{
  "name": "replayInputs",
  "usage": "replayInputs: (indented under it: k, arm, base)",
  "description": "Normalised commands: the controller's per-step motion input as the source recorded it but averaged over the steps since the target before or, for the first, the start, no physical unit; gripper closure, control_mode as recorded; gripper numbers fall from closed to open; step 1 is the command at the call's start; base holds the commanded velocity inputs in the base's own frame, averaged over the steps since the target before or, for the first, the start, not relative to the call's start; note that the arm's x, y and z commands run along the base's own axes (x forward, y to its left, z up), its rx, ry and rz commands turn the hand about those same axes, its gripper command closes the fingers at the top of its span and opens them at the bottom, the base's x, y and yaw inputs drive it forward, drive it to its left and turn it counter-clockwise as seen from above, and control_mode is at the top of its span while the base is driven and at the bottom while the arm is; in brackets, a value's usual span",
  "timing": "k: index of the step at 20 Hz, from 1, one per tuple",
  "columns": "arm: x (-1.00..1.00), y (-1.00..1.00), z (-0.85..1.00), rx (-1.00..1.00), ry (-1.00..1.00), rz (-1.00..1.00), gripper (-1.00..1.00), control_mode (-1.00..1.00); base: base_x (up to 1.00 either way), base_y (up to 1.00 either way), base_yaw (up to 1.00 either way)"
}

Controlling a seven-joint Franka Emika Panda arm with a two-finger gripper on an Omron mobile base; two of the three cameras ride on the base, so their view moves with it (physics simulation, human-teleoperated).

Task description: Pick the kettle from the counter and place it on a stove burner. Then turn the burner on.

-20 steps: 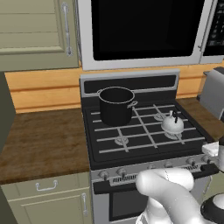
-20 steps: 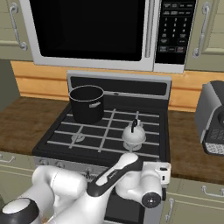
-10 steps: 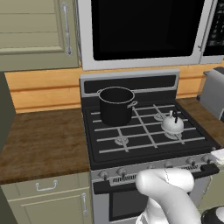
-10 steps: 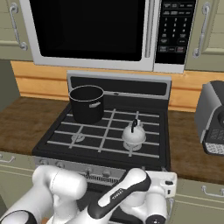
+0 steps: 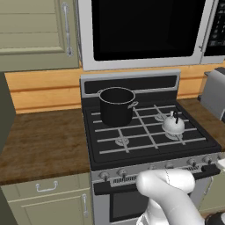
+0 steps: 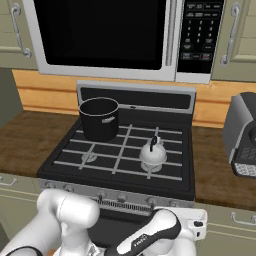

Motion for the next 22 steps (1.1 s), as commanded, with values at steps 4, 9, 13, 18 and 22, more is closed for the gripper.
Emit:
replayInputs:
  k: [4, 9, 13, 18, 22]
  arm:
    - [-0.02, -0.05, -0.24, 0.00, 0.00, 0.03, -1.00, -1.00]
    - [0.00, 0.00, -0.22, 0.00, -0.01, 0.00, -1.00, -1.00]
    - [0.01, 0.00, -0.07, 0.00, -0.08, 0.00, -1.00, -1.00]
    - [0.00, 0.02, -0.18, 0.01, -0.03, 0.00, -1.00, -1.00]
    - [0.00, 0.06, -0.19, 0.03, 0.00, 0.00, -1.00, -1.00]
  base:
    - [0.00, 0.00, 0.00]
    - [0.00, 0.00, 0.00]
    - [0.00, 0.00, 0.00]
    - [0.00, 0.00, 0.00]
    - [0.00, 0.00, 0.00]
